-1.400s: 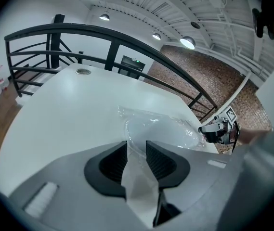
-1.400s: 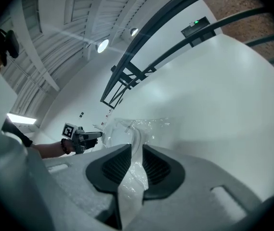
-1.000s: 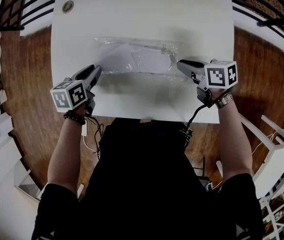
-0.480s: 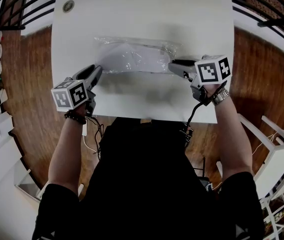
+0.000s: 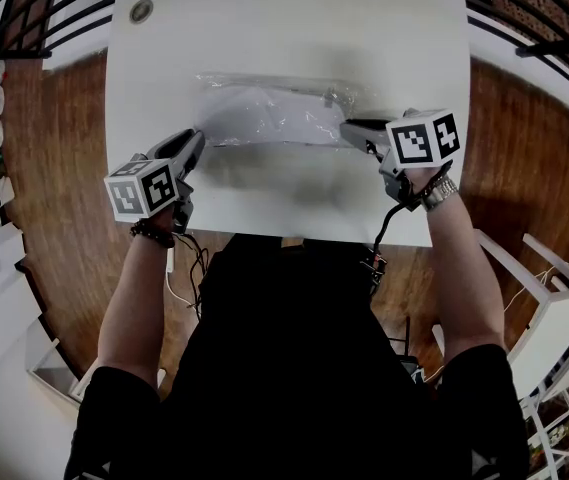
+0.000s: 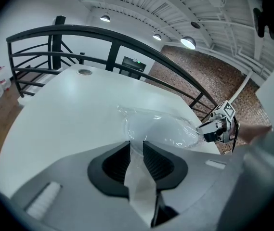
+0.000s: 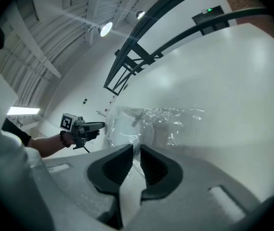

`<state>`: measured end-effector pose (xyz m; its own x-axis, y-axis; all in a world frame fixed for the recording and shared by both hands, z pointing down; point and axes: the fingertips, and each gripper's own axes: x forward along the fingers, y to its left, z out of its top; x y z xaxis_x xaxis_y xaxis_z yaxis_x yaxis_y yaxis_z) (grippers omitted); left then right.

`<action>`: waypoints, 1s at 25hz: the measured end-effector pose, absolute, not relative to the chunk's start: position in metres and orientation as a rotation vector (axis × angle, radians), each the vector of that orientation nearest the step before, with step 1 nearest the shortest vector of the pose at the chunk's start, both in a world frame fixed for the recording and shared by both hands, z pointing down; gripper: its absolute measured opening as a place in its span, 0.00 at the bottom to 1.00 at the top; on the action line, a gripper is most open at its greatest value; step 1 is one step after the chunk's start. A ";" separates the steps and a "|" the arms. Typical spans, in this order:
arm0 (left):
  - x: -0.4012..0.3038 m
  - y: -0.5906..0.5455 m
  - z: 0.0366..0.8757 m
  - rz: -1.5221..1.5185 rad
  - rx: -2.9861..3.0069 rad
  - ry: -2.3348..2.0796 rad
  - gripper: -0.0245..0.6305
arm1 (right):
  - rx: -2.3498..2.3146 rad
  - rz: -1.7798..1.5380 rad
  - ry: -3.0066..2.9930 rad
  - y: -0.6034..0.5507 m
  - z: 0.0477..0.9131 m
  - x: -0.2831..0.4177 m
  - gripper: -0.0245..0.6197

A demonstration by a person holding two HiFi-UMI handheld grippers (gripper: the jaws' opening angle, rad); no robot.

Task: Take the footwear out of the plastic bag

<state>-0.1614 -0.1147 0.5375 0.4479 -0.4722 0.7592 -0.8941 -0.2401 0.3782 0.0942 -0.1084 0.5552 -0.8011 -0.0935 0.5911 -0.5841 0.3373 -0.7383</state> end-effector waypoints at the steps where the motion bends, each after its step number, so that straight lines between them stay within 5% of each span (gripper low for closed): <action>1: -0.162 -0.115 0.537 0.644 1.875 -1.159 0.18 | 0.600 1.461 -2.164 -0.109 0.554 0.095 0.10; 21: -0.172 -0.114 0.530 0.622 1.880 -1.197 0.07 | 0.745 1.513 -2.164 -0.100 0.543 0.132 0.08; 25: -0.163 -0.113 0.535 0.579 1.876 -1.150 0.29 | 0.755 1.511 -2.162 -0.099 0.545 0.131 0.08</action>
